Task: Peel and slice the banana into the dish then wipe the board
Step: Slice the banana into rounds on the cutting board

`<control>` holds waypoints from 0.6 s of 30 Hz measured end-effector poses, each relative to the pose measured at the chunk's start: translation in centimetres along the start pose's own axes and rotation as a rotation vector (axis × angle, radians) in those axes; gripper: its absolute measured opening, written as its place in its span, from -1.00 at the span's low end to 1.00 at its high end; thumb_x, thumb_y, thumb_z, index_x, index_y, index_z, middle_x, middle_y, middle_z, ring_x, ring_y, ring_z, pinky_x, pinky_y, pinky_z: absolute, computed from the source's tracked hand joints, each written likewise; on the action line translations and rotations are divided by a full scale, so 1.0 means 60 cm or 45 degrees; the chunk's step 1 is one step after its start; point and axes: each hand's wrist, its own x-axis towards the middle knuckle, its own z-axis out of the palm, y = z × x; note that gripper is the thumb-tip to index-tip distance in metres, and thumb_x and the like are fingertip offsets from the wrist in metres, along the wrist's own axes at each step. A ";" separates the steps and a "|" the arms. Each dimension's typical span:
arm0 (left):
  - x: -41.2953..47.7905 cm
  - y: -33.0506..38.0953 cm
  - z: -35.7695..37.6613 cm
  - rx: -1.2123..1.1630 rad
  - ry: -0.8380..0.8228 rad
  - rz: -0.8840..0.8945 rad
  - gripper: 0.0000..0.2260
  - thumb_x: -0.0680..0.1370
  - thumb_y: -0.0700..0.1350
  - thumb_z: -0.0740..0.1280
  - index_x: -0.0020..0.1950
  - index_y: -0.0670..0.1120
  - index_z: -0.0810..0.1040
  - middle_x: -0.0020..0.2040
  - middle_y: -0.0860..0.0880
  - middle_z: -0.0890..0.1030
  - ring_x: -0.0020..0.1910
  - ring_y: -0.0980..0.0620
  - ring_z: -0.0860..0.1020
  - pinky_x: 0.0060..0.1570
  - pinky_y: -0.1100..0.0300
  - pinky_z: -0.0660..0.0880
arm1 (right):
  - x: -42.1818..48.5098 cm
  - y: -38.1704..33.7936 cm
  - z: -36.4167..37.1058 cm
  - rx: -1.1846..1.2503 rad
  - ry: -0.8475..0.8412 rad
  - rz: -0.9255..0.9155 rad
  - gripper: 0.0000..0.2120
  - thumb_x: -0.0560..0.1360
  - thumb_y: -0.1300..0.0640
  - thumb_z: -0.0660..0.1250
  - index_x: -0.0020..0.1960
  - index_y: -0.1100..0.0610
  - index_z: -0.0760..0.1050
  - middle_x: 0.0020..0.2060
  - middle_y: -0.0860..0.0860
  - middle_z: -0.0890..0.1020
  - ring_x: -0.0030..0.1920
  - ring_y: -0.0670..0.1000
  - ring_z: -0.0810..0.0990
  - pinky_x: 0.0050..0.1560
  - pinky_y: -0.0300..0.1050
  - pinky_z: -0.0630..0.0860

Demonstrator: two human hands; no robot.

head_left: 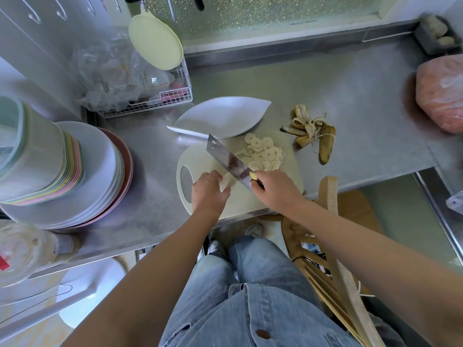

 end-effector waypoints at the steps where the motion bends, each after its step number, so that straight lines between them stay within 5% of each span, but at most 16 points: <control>1: 0.000 0.000 0.000 0.004 -0.002 0.000 -0.72 0.49 -0.03 0.38 0.16 -0.10 0.55 0.07 -0.09 0.58 0.01 -0.09 0.56 0.06 0.11 0.40 | 0.000 -0.001 0.000 -0.003 -0.003 0.002 -0.73 0.57 0.12 0.19 -0.28 0.09 0.22 -0.52 -0.09 0.24 -0.49 -0.06 0.26 -0.44 -0.17 0.13; 18: 0.004 -0.003 0.000 0.022 0.025 -0.058 -0.73 0.48 0.02 0.42 0.15 -0.01 0.60 0.08 -0.02 0.62 0.02 -0.06 0.58 -0.01 0.08 0.52 | 0.011 -0.016 0.028 0.012 -0.079 0.109 -0.77 0.58 0.12 0.16 -0.23 0.15 0.28 -0.47 -0.06 0.25 -0.37 0.06 0.32 -0.37 -0.13 0.15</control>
